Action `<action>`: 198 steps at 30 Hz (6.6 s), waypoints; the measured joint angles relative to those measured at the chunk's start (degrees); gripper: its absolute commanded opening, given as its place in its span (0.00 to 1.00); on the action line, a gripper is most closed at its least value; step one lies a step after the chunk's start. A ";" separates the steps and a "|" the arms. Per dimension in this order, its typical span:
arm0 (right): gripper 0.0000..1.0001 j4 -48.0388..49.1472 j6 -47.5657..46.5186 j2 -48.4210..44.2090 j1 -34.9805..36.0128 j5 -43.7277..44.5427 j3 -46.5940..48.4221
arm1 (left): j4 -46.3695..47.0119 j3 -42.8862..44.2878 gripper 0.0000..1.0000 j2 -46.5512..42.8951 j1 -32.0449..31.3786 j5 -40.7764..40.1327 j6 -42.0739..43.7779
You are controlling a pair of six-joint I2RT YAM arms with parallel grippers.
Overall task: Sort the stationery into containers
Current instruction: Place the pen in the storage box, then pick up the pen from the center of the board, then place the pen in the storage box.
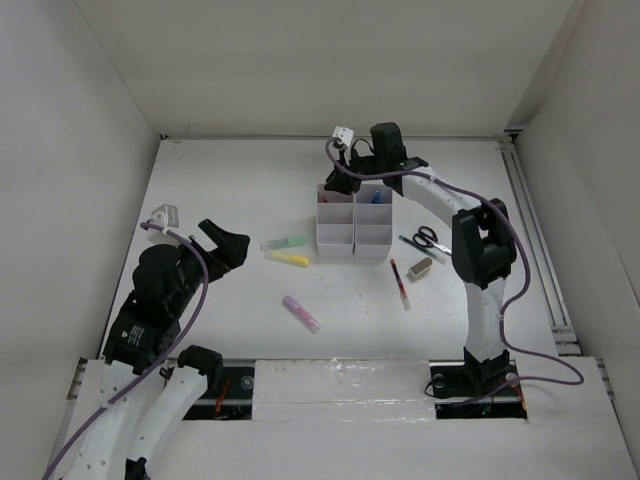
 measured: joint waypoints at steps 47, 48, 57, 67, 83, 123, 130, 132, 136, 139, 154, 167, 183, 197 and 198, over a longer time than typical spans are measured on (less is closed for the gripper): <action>1.00 -14.19 71.10 -79.34 16.79 64.70 -61.81 | 2.19 -1.14 1.00 -0.59 0.00 4.92 2.78; 1.00 -14.71 71.69 -81.96 17.18 65.37 -61.86 | 2.97 -1.18 1.00 0.57 0.02 6.86 3.61; 1.00 -28.44 75.87 -92.30 18.16 79.71 -48.39 | 6.95 1.18 1.00 18.49 -5.27 15.93 3.61; 0.99 -34.56 74.64 -91.25 18.43 87.32 -42.18 | 12.26 4.46 1.00 33.86 -31.10 0.20 -13.68; 0.85 -23.47 68.02 -74.66 15.10 67.87 -56.94 | 1.90 6.19 1.00 21.84 -32.63 -23.06 -21.55; 0.48 -17.44 72.48 -41.66 13.97 61.00 -59.41 | -11.54 6.88 1.00 6.38 -32.63 -38.91 -13.40; 0.25 -19.23 73.46 -38.95 15.87 62.69 -57.42 | -11.17 6.88 1.00 6.38 -32.63 -38.88 -12.39; 0.19 -19.58 73.99 -38.95 15.91 62.82 -57.37 | -11.08 6.86 1.00 6.29 -32.63 -38.88 -12.11; 0.06 -19.98 74.97 -38.95 16.52 62.82 -57.07 | -10.62 6.86 1.00 5.77 -32.63 -38.84 -11.54; 0.00 -20.06 75.54 -38.95 17.00 62.82 -57.07 | -10.49 6.86 1.00 5.40 -32.63 -38.66 -11.28; 0.00 -25.68 78.68 -48.26 27.89 63.91 -53.55 | -9.90 6.56 1.00 5.33 -32.63 -38.18 -11.10; 0.00 -18.36 63.06 -61.66 30.77 54.71 -52.54 | 0.37 5.46 1.00 10.08 -32.63 -24.41 -8.76; 0.00 -13.29 50.82 -57.37 30.86 51.65 -46.01 | 11.23 4.61 1.00 19.54 -32.63 -12.85 -6.38; 0.00 -0.76 45.66 -57.81 30.86 44.61 -48.70 | 13.49 4.57 1.00 19.56 -32.63 -11.28 -6.86; 0.00 -0.20 45.55 -58.05 30.86 43.80 -49.07 | 14.01 4.46 1.00 19.56 -32.63 -11.08 -6.86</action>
